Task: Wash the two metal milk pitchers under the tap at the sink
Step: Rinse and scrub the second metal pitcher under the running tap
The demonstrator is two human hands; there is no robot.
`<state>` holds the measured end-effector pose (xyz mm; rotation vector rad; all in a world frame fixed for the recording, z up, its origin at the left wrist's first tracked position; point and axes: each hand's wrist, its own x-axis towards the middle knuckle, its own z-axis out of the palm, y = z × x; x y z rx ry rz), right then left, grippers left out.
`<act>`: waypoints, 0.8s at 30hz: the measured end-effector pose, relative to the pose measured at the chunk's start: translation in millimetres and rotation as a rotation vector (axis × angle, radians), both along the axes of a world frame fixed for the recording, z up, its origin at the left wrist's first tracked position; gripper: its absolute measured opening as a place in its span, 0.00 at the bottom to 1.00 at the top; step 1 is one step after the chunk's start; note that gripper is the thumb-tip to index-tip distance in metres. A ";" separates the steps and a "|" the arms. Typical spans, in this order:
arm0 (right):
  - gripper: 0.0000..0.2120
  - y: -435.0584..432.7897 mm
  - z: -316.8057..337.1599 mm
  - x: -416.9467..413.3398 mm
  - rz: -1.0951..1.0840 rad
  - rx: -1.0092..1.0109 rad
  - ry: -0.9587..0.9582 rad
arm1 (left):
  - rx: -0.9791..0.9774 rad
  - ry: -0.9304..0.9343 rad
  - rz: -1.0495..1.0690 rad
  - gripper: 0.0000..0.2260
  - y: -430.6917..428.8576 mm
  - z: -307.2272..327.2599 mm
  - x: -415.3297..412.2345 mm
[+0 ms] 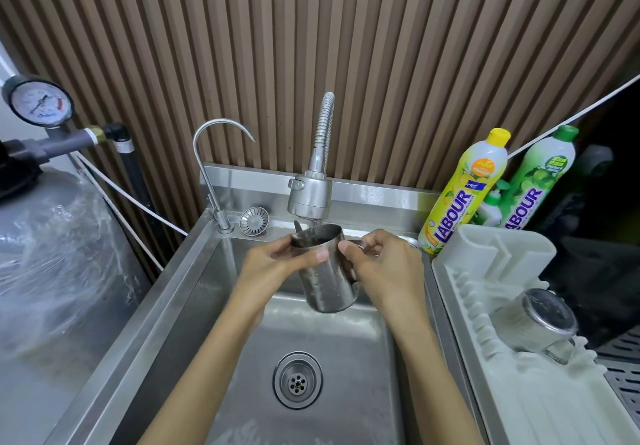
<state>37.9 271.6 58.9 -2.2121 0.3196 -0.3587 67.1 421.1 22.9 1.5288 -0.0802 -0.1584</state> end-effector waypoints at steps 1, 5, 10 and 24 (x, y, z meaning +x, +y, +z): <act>0.12 1.1 3.8 -3.8 -0.003 -0.083 -0.030 | -0.031 0.023 -0.046 0.22 -0.3 -3.8 1.6; 0.08 2.6 -2.7 -2.7 0.017 -0.012 -0.124 | -0.098 -0.012 -0.061 0.24 -7.8 -11.3 10.2; 0.12 3.1 -21.4 16.7 0.109 0.487 -0.191 | -0.133 -0.145 0.097 0.26 -14.4 -7.1 23.5; 0.07 7.8 -43.1 25.4 0.299 0.950 -0.020 | 0.480 -0.450 0.382 0.30 5.3 15.9 9.3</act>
